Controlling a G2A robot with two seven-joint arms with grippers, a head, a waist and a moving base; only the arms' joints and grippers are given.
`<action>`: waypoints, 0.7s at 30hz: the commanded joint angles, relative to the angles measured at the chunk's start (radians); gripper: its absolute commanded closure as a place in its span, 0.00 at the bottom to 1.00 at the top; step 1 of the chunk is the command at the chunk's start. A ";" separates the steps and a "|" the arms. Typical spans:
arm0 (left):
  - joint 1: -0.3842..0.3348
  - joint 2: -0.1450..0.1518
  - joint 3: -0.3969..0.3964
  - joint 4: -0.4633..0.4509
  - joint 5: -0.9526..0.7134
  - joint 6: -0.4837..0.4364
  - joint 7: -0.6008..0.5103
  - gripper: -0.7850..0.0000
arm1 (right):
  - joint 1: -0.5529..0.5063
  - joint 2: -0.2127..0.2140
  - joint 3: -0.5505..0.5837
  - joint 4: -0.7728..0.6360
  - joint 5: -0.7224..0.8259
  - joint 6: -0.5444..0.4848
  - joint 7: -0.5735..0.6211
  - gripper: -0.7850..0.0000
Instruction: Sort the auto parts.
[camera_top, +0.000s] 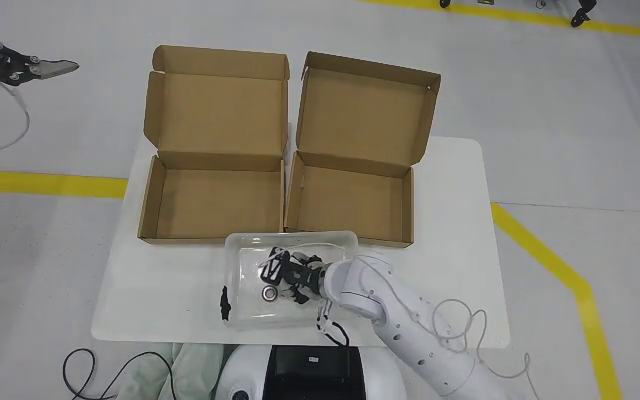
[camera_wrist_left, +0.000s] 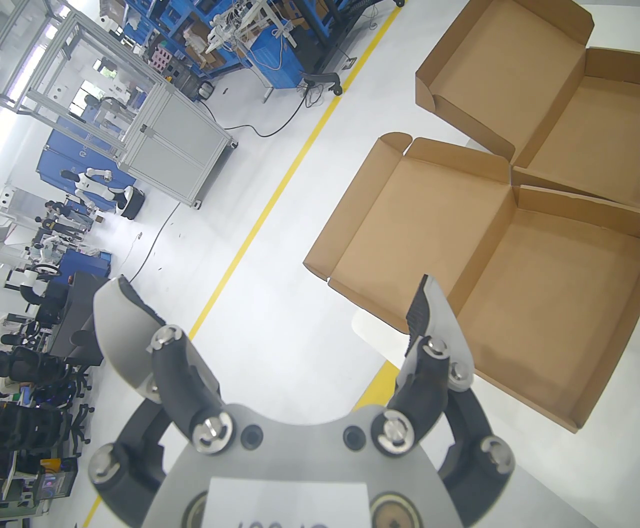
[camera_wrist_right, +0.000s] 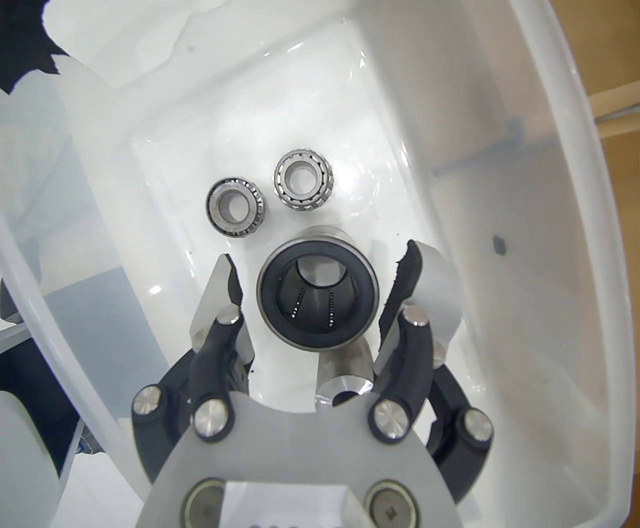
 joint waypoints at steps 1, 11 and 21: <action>0.000 0.000 0.000 0.000 0.000 0.000 0.000 0.00 | 0.005 0.000 -0.004 0.004 -0.001 0.001 -0.001 0.34; 0.000 0.000 0.000 0.000 0.000 0.000 0.000 0.00 | 0.005 0.005 -0.009 0.000 -0.016 0.015 0.006 1.00; 0.000 0.000 0.000 0.000 0.000 0.000 0.000 0.00 | -0.036 0.025 0.034 -0.056 -0.023 -0.002 -0.111 1.00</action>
